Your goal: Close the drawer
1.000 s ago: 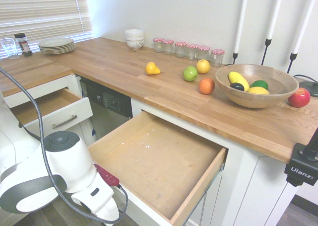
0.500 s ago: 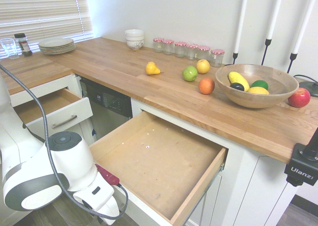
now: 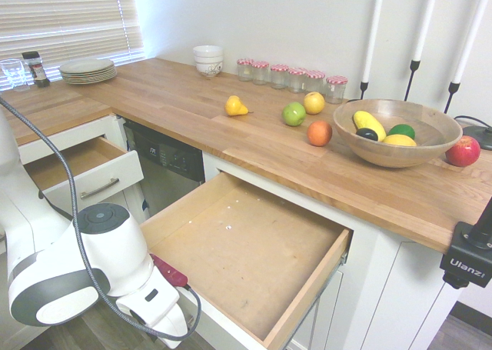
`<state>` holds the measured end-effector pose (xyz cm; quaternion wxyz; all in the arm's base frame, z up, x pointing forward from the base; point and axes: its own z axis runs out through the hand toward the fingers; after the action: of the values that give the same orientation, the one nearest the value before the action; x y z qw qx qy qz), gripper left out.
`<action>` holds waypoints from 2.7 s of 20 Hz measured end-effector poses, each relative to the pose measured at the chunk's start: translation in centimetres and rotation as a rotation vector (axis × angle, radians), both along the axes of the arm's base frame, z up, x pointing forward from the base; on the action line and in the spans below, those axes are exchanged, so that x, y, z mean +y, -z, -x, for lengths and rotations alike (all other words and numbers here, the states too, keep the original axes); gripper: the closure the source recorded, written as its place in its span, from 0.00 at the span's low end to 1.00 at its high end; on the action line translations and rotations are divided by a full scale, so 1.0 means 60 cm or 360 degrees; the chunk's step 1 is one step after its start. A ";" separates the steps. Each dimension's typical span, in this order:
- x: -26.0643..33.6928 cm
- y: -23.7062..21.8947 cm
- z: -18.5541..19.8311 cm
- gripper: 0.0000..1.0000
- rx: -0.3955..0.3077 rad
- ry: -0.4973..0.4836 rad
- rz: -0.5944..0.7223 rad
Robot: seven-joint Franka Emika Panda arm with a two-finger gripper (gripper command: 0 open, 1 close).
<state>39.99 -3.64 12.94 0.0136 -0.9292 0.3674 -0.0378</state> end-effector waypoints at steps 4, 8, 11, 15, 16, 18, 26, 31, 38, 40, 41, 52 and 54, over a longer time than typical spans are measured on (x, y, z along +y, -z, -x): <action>-0.003 -0.003 -0.017 1.00 -0.0018 0.0006 0.0000; -0.009 0.005 -0.042 1.00 -0.0024 0.0016 0.0001; -0.013 0.015 -0.064 1.00 -0.0016 0.0020 -0.0004; -0.017 0.016 -0.104 1.00 -0.0022 0.0024 -0.0014; -0.018 0.014 -0.114 1.00 -0.0027 0.0024 -0.0016; -0.020 0.011 -0.133 1.00 -0.0034 0.0023 -0.0019; -0.028 -0.011 -0.197 1.00 -0.0058 0.0006 -0.0007; -0.022 -0.017 -0.240 1.00 -0.0069 -0.0007 0.0002; -0.012 -0.007 -0.299 1.00 -0.0059 -0.0003 0.0009; -0.011 -0.008 -0.316 1.00 -0.0058 -0.0007 0.0015; -0.011 -0.009 -0.325 1.00 -0.0057 -0.0007 0.0018; -0.031 -0.023 -0.411 1.00 -0.0067 0.0010 0.0033; -0.034 -0.023 -0.426 1.00 -0.0068 0.0010 0.0032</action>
<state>65.54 -5.67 14.34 0.0119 -0.9271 0.3697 -0.0614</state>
